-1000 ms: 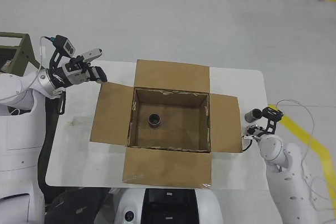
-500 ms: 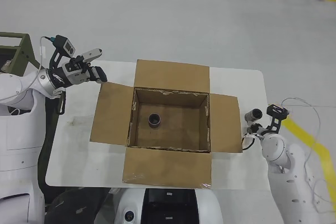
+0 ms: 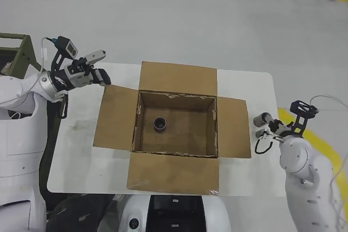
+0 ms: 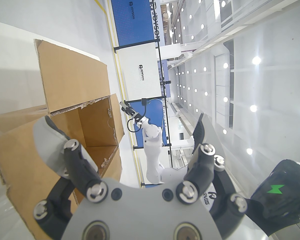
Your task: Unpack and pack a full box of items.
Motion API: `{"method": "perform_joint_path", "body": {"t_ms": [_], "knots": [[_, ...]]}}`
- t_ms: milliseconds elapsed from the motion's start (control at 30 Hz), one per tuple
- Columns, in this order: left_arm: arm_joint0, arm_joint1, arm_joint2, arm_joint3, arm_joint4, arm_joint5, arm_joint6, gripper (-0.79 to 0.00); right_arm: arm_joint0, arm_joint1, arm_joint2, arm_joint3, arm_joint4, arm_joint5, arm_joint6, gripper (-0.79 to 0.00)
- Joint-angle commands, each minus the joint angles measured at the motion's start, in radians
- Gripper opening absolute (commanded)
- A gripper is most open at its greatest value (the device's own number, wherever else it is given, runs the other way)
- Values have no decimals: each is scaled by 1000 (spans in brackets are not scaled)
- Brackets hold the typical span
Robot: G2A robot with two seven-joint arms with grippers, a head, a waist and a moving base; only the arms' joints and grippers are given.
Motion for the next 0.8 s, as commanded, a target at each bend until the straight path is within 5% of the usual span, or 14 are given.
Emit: {"method": "perform_joint_path", "body": {"t_ms": [0, 400, 767], "knots": [[0, 0, 0, 0, 0, 0, 0, 0, 3, 0, -7, -26, -5, -7, 2, -120], [0, 0, 0, 0, 0, 0, 0, 0, 110, -8, -166, -169, -50, -98, 28, -83], [0, 0, 0, 0, 0, 0, 0, 0, 267, -30, -379, -136, 26, -202, 55, -80]]}}
